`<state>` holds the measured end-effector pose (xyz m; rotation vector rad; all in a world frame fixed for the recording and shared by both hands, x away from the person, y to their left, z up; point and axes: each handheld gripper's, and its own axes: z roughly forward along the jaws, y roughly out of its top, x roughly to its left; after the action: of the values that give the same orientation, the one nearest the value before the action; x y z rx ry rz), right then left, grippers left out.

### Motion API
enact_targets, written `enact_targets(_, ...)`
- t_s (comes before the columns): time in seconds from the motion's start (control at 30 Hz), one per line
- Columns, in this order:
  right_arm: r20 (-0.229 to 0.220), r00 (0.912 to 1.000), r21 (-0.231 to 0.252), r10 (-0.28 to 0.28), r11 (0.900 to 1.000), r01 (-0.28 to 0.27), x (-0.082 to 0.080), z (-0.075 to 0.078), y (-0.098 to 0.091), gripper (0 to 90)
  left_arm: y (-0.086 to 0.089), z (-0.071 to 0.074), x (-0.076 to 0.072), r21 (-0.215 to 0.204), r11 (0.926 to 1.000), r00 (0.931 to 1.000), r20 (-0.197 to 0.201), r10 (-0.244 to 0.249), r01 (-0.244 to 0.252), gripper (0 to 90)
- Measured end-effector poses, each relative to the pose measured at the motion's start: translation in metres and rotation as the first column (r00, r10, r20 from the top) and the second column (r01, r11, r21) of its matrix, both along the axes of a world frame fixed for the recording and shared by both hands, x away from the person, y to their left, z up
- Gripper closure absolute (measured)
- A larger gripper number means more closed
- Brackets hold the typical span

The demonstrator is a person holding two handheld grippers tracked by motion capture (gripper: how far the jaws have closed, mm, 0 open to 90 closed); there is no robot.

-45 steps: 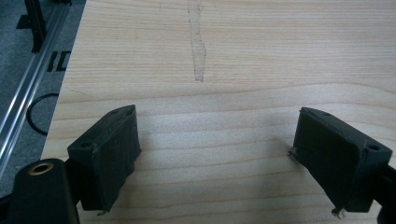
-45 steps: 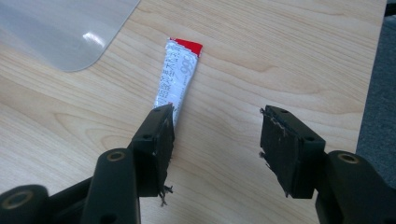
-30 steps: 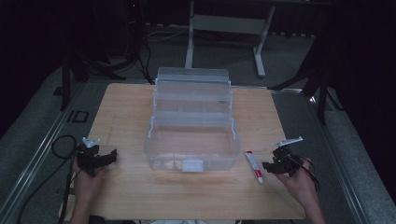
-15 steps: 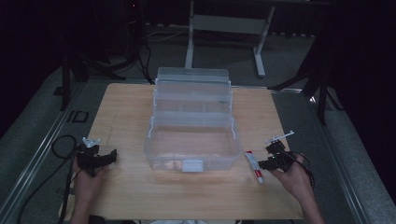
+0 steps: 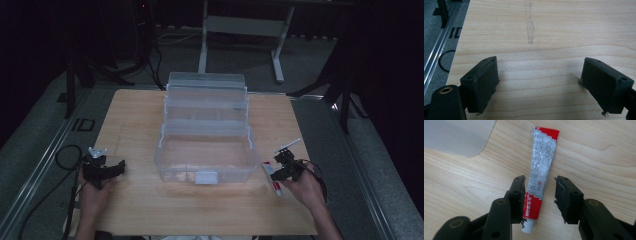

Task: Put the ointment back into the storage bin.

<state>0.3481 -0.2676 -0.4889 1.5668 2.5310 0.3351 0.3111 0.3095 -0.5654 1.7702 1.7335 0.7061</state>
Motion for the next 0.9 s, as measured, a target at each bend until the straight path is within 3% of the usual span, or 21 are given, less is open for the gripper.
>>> enact_targets(0.9, -0.145, 0.9894, -0.044, 0.009, 0.9989, -0.015, 0.023, -0.017, 0.007, 66.6, 0.000, 0.000, 0.000, 0.000, 1.0000, 1.0000, 0.000, 0.000, 0.000, 15.0)
